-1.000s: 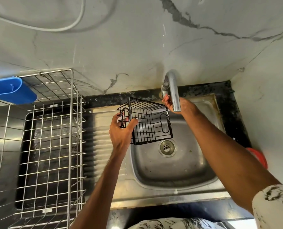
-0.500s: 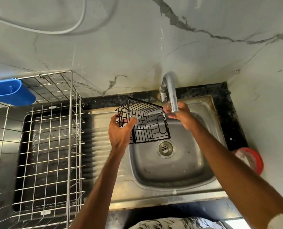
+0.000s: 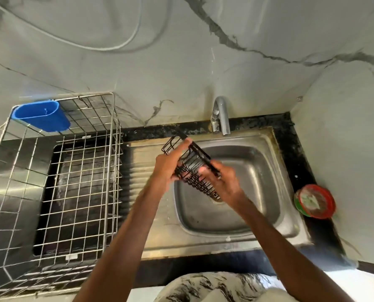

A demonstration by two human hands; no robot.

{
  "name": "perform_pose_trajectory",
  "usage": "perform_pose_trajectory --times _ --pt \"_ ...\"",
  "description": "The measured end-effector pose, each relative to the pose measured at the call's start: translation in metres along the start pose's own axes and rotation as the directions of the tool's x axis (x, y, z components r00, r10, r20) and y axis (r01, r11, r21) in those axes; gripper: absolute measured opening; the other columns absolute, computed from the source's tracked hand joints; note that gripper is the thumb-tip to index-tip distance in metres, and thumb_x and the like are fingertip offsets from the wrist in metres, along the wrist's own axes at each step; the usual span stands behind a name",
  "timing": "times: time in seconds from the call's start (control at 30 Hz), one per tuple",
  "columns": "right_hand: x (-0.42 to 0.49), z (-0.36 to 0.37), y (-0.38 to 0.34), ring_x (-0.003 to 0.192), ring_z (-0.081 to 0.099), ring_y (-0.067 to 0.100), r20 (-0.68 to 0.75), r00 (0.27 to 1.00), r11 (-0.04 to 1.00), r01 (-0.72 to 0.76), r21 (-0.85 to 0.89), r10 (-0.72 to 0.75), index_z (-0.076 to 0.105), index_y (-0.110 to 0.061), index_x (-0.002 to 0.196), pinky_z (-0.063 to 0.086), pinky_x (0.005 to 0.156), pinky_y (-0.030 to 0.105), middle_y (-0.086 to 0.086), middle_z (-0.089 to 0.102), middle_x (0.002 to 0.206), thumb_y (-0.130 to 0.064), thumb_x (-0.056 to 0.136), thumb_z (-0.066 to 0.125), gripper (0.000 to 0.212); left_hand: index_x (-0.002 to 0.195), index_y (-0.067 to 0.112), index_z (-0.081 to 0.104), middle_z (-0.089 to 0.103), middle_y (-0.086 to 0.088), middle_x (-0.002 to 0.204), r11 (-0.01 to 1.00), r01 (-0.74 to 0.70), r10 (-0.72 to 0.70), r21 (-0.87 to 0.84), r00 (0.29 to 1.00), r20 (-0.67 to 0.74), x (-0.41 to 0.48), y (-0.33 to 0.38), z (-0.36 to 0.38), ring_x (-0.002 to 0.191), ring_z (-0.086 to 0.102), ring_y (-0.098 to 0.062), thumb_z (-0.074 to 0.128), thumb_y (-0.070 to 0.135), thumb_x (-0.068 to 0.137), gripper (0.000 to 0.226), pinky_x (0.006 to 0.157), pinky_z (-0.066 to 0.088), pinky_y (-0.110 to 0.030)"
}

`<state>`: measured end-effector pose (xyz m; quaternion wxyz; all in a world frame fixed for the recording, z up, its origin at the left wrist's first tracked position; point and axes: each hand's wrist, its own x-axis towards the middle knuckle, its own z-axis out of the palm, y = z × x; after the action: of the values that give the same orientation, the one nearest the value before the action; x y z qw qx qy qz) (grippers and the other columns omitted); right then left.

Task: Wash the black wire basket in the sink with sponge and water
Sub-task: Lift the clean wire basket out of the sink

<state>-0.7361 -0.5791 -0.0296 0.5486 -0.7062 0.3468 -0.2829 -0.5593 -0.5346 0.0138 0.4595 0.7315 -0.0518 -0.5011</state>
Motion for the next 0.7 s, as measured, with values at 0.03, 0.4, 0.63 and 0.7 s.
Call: perform_pose_trajectory --times 0.03,0.4,0.63,0.7 --pt "0.004 -0.001 -0.007 0.065 0.067 0.009 -0.057 0.998 0.998 -0.01 0.055 0.013 0.068 -0.03 0.092 0.054 0.059 0.025 -0.007 0.07 0.074 -0.029 0.099 0.062 0.009 0.114 0.012 0.064 0.078 -0.012 0.096 0.998 -0.008 0.011 -0.057 0.999 0.051 -0.004 0.001 -0.004 0.082 0.078 -0.026 0.083 0.057 0.078 0.06 0.079 0.066 -0.043" --pt "0.017 -0.025 -0.061 0.04 0.029 0.007 -0.122 0.963 0.842 -0.144 0.52 0.24 0.061 -0.02 0.07 0.019 0.038 0.024 -0.008 0.041 0.05 -0.042 0.095 0.061 0.033 0.141 0.022 0.055 0.057 -0.003 0.144 0.966 -0.258 0.251 0.019 0.953 0.168 -0.037 -0.038 -0.059 0.125 0.06 -0.023 0.08 0.05 0.083 0.069 0.105 0.052 -0.049" --pt "0.028 -0.005 -0.089 0.036 0.023 0.007 0.021 0.966 0.75 -0.214 0.627 0.258 0.048 -0.021 0.067 0.017 0.035 0.021 -0.008 0.032 0.047 -0.052 0.096 0.058 0.043 0.107 0.016 0.055 0.07 0.006 0.12 0.933 -0.36 0.329 0.03 0.883 0.335 -0.055 -0.037 -0.053 0.109 0.067 -0.013 0.068 0.026 0.097 0.019 0.097 0.054 -0.043" --pt "0.027 0.001 -0.093 0.035 0.024 0.008 0.052 0.97 0.799 -0.225 0.558 0.237 0.05 -0.021 0.066 0.019 0.033 0.02 -0.007 0.034 0.048 -0.052 0.094 0.06 0.043 0.123 0.007 0.051 0.069 -0.006 0.125 0.952 -0.305 0.298 -0.02 0.909 0.291 -0.05 -0.038 -0.05 0.099 0.069 -0.013 0.068 0.026 0.097 0.036 0.092 0.056 -0.04"
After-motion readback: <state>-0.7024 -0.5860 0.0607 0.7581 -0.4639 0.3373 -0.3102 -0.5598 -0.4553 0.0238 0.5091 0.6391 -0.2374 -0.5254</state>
